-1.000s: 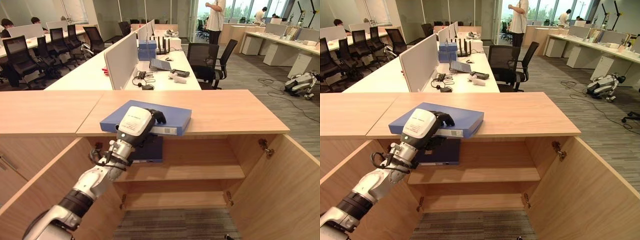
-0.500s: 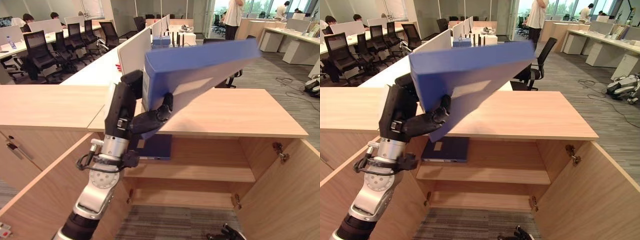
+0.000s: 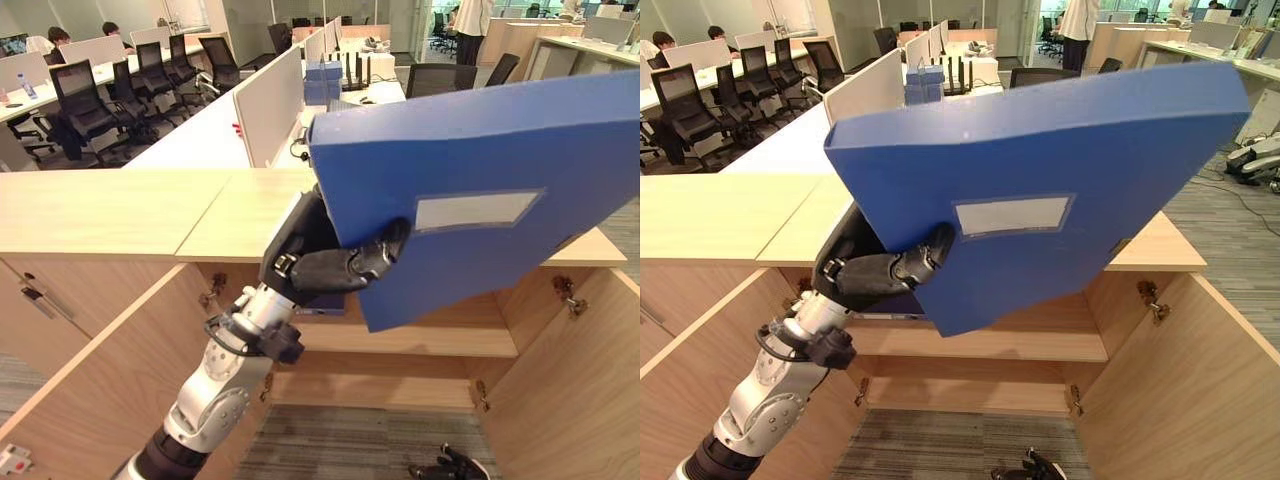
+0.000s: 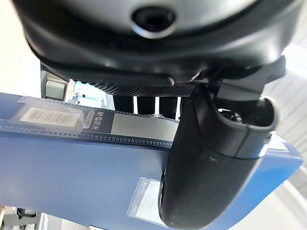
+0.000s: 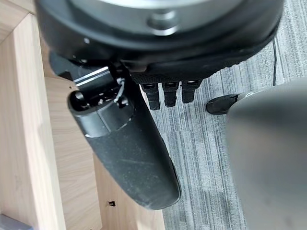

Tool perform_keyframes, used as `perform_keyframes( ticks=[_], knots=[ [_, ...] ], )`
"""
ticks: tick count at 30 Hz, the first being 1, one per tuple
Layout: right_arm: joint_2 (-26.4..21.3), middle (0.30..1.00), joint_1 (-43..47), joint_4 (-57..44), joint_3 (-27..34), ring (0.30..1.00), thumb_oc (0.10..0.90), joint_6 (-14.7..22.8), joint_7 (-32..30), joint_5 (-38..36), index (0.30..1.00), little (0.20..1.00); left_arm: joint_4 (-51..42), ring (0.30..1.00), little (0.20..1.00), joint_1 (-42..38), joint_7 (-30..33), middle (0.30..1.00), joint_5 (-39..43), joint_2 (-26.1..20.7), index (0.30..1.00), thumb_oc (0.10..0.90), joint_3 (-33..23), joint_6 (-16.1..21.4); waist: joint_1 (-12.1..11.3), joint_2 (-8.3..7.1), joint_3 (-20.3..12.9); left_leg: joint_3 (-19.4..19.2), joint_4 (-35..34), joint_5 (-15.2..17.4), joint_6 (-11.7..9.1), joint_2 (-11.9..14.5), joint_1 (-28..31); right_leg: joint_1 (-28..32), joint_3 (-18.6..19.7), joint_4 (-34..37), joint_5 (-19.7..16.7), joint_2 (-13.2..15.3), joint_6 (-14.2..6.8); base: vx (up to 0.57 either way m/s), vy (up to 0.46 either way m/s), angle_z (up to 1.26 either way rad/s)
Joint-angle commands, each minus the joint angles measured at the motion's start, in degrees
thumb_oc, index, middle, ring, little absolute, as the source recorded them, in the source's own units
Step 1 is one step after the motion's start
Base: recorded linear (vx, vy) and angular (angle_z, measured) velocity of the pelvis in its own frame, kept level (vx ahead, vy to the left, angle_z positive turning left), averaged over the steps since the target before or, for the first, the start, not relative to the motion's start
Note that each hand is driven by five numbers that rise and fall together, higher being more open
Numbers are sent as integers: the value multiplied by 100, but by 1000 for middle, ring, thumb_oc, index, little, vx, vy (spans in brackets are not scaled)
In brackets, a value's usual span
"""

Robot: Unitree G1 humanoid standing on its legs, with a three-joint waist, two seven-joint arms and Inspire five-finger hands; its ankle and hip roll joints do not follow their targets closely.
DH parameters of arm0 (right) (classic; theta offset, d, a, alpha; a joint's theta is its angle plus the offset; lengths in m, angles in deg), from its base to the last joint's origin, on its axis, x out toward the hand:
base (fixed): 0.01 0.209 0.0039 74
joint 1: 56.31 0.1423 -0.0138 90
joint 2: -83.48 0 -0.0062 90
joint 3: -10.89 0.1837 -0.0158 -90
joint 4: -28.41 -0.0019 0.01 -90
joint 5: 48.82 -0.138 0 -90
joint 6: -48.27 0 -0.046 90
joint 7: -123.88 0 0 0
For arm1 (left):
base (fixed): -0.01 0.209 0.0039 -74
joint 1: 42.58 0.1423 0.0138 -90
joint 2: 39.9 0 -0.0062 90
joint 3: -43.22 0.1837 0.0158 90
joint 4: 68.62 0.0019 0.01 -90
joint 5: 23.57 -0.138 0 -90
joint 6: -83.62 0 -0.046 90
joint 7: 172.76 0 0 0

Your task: Put the empty folder in the office cabinet

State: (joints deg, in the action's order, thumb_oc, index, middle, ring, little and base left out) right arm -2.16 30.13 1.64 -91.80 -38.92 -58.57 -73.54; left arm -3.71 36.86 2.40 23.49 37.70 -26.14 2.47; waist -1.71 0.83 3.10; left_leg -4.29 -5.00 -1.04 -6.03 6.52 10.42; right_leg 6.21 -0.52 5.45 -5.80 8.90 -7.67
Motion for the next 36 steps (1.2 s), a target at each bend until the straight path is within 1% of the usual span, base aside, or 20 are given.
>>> perform_keyframes(
  ticks=[1,5,6,10,11,12,14,15,16,21,25,27,29,30,31,32,33,34,36],
  knots=[
    [-102,900,676,-55,-27,900,800,203,89,34,900,900,-203,300,300,-749,-90,300,293,60,300,400,-304,414,-2,19,21,-33,0,301,181,-240,127,405,113,-414,902,-157,-43,-35,4,1],
    [-125,900,681,-241,87,900,800,245,55,-155,900,900,37,300,300,-548,-70,300,138,-37,300,400,-444,357,2,25,18,-45,0,290,180,-234,128,393,126,-429,897,-153,-42,-4,2,-1],
    [-159,900,684,-511,217,900,800,304,34,-379,900,900,223,300,300,-354,-81,300,-5,-137,300,400,-587,332,4,33,10,-65,0,288,179,-238,130,386,140,-419,882,-150,-43,-12,9,-5],
    [-282,900,777,-1145,506,900,800,465,-102,-751,900,900,567,300,300,95,-74,300,-273,-290,300,400,-990,320,7,54,7,-158,0,284,183,-249,138,359,194,-339,792,-141,-60,-18,10,-7],
    [-425,900,794,-1759,666,900,800,578,-158,-858,900,900,710,300,300,350,-99,300,-332,-366,300,400,-1203,345,1,55,5,-229,0,276,185,-244,133,333,227,-303,761,-140,-62,-21,0,-23],
    [-425,900,793,-1760,666,900,800,578,-158,-857,900,900,710,300,300,350,-99,300,-332,-366,300,400,-1203,345,0,55,5,-229,0,276,185,-244,133,333,228,-303,761,-140,-62,-18,11,-29],
    [-594,900,762,-2461,883,900,800,724,-216,-980,900,900,846,300,300,517,-121,300,-458,-448,300,400,-1386,350,5,54,13,-261,0,271,190,-249,126,317,252,-283,748,-138,-65,-10,13,-16],
    [-754,900,813,-2915,1074,900,800,854,-280,-1015,900,900,953,300,300,602,-98,300,-605,-515,300,400,-1536,392,11,47,13,-271,0,265,194,-249,114,314,265,-260,734,-125,-69,-8,6,-3],
    [-754,900,808,-2923,1074,900,800,849,-284,-1013,900,900,952,300,300,604,-98,300,-606,-514,300,400,-1537,392,11,48,13,-271,0,266,195,-249,115,316,265,-259,734,-125,-69,0,0,0],
    [-1076,900,830,-3961,1515,900,800,1060,-340,-1009,900,900,1152,300,300,948,-232,300,-790,-568,300,400,-1867,377,18,34,5,-268,0,266,209,-259,109,310,274,-254,714,-103,-76,0,0,0],
    [-1237,900,831,-4648,1630,900,800,1107,-195,-1026,900,900,1268,300,300,1014,-285,300,-949,-589,300,400,-1974,362,24,25,-22,-265,0,257,210,-256,94,294,270,-263,714,-104,-75,0,0,0],
    [-1262,900,837,-4758,1635,900,800,1118,-173,-1025,900,900,1284,300,300,1012,-283,300,-983,-587,300,400,-1990,366,26,25,-28,-262,0,226,211,-254,75,264,284,-273,687,-109,-69,-17,1,0],
    [-1327,900,825,-5121,1592,900,800,1082,50,-1099,900,900,1315,300,300,1005,-343,300,-1023,-590,300,400,-2021,357,30,19,-36,-258,0,225,215,-256,76,265,289,-269,688,-109,-64,0,0,0],
    [-1349,900,801,-5335,1506,900,800,1036,275,-1297,900,900,1323,300,300,986,-385,300,-1052,-605,300,400,-2049,355,28,5,-46,-258,0,224,215,-259,74,258,302,-268,682,-106,-64,0,0,0],
    [-1349,900,799,-5336,1507,900,800,1036,275,-1298,900,900,1322,300,300,987,-385,300,-1052,-604,300,400,-2049,355,28,5,-47,-258,0,224,215,-259,74,258,302,-268,682,-105,-64,0,0,0],
    [-1386,900,788,-5436,1459,900,800,1011,405,-1384,900,900,1314,300,300,985,-418,300,-1048,-602,300,400,-2048,352,27,-1,-44,-256,0,252,217,-262,95,284,300,-263,707,-99,-69,0,0,0],
    [-1444,900,783,-5575,1388,900,800,964,562,-1478,900,900,1299,300,300,979,-461,300,-1037,-603,300,400,-2059,340,18,-10,-42,-263,0,218,213,-254,77,255,308,-275,682,-105,-65,0,0,0],
    [-1546,900,751,-5876,1287,900,800,905,863,-1702,900,900,1251,300,300,986,-571,300,-1029,-631,300,400,-2047,326,10,-29,-39,-266,0,245,214,-256,92,280,290,-265,706,-103,-72,0,0,0],
    [-1572,900,759,-5929,1237,900,800,891,949,-1797,900,900,1243,300,300,983,-610,300,-1020,-638,300,400,-2027,322,11,-29,-36,-264,0,234,215,-255,87,275,285,-261,702,-101,-75,0,0,0]
  ],
)
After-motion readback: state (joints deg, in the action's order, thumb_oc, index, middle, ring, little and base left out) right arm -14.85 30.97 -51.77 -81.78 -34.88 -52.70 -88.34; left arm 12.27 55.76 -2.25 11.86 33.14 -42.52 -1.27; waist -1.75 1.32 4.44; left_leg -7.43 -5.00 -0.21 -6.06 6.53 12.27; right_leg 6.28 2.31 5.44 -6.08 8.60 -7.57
